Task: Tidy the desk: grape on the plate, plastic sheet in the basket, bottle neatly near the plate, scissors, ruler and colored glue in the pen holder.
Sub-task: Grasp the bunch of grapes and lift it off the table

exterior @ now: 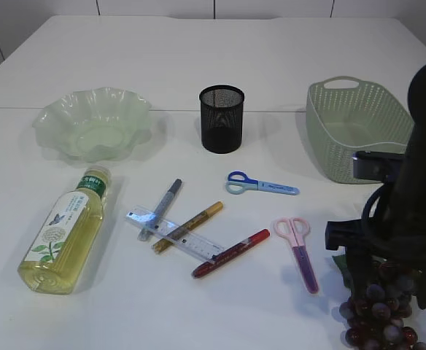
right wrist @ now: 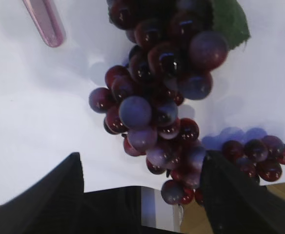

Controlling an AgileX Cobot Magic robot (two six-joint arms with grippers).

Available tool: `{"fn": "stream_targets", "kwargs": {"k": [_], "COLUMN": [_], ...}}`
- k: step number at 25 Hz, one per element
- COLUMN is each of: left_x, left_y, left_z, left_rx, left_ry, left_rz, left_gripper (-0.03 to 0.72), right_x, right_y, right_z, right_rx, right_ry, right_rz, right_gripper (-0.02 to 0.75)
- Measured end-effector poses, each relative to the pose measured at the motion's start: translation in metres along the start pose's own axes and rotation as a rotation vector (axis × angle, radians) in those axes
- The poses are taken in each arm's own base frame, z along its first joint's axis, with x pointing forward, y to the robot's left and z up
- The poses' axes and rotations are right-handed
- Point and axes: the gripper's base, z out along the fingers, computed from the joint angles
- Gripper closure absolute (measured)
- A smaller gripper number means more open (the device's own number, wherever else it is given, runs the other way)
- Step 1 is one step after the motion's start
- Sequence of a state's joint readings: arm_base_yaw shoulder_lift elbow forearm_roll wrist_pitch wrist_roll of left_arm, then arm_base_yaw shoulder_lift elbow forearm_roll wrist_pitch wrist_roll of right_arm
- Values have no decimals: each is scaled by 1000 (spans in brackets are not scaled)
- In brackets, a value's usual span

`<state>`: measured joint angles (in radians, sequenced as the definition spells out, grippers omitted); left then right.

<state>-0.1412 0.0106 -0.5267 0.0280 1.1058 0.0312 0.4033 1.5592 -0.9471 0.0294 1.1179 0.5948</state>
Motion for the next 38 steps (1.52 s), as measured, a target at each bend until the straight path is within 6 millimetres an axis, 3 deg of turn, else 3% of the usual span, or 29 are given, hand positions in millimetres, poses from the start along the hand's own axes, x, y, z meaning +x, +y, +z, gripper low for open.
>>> {"fn": "stream_targets", "kwargs": {"k": [15, 38], "left_x": [0, 0], "left_y": [0, 0], "left_z": [0, 0], "left_rx": [0, 0], "left_ry": [0, 0], "left_rz": [0, 0], "left_gripper": [231, 232], "right_x": [-20, -33], "right_y": [10, 16], "right_z": [38, 69], "right_rx": [49, 74], "right_ry": [25, 35], "right_rz": [-11, -16], "right_gripper": [155, 155]}}
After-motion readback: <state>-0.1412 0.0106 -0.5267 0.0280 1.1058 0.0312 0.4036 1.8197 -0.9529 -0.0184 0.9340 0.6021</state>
